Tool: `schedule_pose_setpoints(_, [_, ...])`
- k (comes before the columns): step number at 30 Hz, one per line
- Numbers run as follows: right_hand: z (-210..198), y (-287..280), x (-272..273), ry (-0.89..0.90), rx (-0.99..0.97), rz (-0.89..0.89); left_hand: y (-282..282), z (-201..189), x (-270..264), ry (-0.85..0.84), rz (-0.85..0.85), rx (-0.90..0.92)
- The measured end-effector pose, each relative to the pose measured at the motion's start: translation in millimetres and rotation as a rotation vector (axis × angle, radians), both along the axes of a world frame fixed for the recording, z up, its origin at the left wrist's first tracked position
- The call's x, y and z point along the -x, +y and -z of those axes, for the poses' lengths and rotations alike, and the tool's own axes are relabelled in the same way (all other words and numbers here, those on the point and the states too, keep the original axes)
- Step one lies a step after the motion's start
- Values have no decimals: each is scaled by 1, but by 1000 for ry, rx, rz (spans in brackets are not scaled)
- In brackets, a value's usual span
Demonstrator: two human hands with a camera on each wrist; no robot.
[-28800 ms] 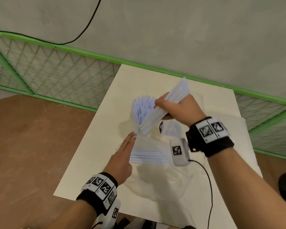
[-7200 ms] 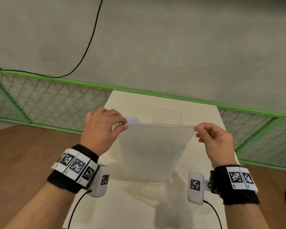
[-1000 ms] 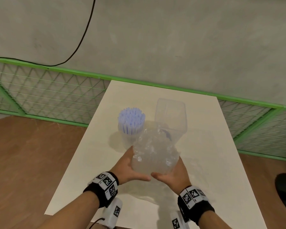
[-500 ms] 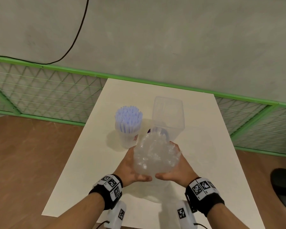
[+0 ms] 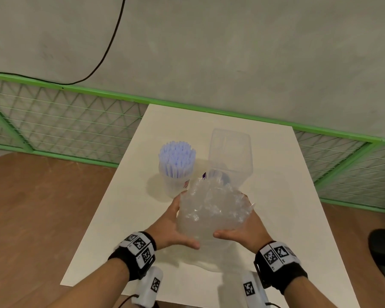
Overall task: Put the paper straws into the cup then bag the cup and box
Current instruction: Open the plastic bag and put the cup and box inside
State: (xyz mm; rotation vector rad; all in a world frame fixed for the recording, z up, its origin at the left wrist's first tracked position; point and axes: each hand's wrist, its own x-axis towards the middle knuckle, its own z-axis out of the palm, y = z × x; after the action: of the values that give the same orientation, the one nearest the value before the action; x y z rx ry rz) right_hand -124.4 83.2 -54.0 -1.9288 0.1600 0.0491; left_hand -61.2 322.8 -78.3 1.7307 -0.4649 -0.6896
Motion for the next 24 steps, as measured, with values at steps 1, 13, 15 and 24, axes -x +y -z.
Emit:
schedule_pose_setpoints(1, [0, -2, -1, 5, 9, 0, 3, 1, 0, -4, 20, 1])
schedule_pose_setpoints(13, [-3, 9, -7, 54, 57, 32, -19, 17, 7, -84, -255, -44])
schedule_pose_setpoints(15, [-6, 16, -9, 9, 39, 82, -18, 13, 7, -77, -329, -7])
schedule_pose_setpoints(24, [2, 47, -9, -16, 25, 118, 2, 17, 12, 41, -230, 65])
